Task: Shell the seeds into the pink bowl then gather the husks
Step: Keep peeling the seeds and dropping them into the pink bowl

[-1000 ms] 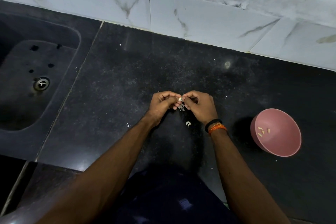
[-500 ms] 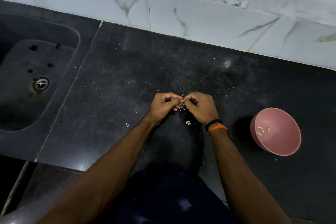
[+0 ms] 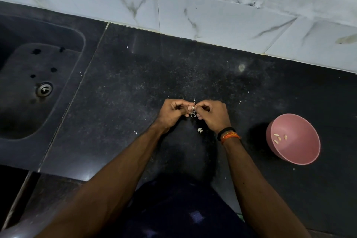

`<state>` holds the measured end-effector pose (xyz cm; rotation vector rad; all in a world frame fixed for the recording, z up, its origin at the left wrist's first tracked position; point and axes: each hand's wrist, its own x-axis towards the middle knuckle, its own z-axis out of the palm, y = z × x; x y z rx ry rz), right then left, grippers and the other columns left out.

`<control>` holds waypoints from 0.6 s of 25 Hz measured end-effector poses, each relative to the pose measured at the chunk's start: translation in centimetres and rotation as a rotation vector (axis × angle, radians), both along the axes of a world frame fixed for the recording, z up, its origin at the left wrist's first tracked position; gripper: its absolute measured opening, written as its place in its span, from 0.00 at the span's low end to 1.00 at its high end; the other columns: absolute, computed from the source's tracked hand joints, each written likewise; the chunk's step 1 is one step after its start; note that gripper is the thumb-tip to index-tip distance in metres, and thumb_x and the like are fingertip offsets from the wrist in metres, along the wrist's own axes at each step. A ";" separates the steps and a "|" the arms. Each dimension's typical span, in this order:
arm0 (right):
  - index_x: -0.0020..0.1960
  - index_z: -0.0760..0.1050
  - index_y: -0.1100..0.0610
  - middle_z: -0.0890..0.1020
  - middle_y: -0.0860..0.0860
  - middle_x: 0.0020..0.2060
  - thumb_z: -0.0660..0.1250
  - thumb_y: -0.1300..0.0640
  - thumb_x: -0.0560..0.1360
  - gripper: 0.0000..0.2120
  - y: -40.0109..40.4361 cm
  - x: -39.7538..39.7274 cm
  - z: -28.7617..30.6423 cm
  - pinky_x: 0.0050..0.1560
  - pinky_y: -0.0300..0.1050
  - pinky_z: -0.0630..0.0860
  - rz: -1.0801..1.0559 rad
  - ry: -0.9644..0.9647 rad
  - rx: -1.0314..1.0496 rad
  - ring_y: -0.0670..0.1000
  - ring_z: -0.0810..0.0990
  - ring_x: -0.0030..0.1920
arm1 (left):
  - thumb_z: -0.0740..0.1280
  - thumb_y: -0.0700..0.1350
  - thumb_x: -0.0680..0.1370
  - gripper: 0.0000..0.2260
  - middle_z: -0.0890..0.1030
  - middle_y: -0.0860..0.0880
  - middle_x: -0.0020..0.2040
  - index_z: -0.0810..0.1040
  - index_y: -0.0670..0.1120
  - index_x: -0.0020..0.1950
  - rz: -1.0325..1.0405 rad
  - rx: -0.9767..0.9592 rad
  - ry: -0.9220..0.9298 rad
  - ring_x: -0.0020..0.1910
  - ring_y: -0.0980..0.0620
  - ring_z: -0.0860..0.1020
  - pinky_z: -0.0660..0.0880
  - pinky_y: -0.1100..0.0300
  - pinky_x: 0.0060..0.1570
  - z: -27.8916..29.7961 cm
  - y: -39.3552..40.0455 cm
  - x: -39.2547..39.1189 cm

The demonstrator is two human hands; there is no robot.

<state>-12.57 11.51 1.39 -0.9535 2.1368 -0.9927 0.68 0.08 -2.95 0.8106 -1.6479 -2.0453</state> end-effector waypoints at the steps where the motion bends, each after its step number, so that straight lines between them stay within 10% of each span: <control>1: 0.44 0.85 0.55 0.86 0.48 0.33 0.71 0.59 0.75 0.05 0.0 0.1 0.2 0.45 0.54 0.84 -0.008 -0.001 0.007 0.48 0.85 0.34 | 0.71 0.31 0.76 0.08 0.86 0.44 0.45 0.84 0.36 0.53 -0.002 -0.009 -0.009 0.42 0.53 0.83 0.79 0.62 0.41 0.0 0.0 0.0; 15: 0.37 0.85 0.52 0.85 0.48 0.29 0.77 0.48 0.69 0.08 -0.5 0.3 -0.1 0.41 0.55 0.85 -0.098 -0.008 0.113 0.47 0.85 0.34 | 0.71 0.34 0.77 0.06 0.86 0.41 0.46 0.85 0.37 0.53 -0.066 -0.108 -0.058 0.40 0.43 0.80 0.79 0.56 0.41 -0.7 -0.2 -0.2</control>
